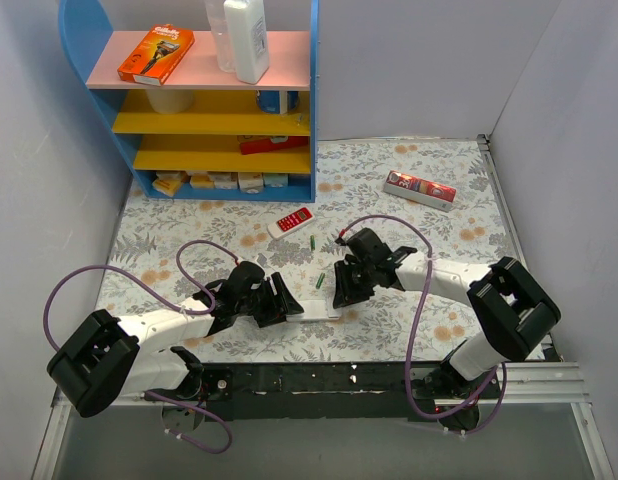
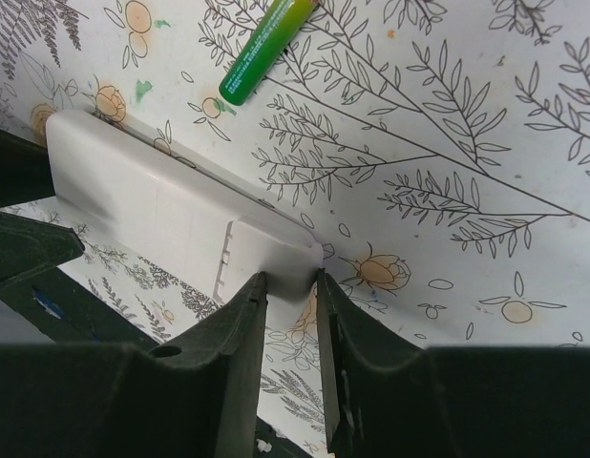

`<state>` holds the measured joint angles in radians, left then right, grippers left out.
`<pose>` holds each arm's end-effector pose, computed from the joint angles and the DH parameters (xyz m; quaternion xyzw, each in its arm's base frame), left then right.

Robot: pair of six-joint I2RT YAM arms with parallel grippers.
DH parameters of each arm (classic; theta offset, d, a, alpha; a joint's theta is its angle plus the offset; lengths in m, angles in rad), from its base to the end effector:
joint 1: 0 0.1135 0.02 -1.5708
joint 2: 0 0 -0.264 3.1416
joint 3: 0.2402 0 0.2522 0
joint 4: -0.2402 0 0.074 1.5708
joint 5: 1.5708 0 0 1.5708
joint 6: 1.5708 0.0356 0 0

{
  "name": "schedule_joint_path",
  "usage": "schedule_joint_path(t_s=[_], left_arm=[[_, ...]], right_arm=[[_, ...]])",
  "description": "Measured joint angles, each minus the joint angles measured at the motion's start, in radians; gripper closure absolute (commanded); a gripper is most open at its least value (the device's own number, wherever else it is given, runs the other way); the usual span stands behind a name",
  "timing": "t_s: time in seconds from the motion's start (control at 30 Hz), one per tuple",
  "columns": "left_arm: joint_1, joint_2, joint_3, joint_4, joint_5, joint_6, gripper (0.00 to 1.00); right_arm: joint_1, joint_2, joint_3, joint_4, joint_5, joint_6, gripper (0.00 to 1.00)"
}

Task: Load the batteries into the remote control

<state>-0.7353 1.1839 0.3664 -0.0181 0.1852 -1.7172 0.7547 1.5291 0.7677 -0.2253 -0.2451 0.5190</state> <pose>0.1475 -0.1423 0.1395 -0.4088 0.8351 -0.3660 0.0396 0.2036 0.2033 0.1612 -0.1467 0.9397 0.2640 0.1601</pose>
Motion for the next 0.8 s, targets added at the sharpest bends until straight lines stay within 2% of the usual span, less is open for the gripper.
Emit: schedule_joint_path(t_s=[0.37, 0.8], left_arm=[[-0.006, 0.000, 0.000, 0.000, -0.010, 0.000, 0.43], [-0.008, -0.003, 0.000, 0.000, -0.014, -0.005, 0.42]], right_arm=[[0.051, 0.061, 0.119, -0.145, 0.084, -0.033, 0.66], [0.072, 0.062, 0.142, -0.216, 0.093, -0.051, 0.64]])
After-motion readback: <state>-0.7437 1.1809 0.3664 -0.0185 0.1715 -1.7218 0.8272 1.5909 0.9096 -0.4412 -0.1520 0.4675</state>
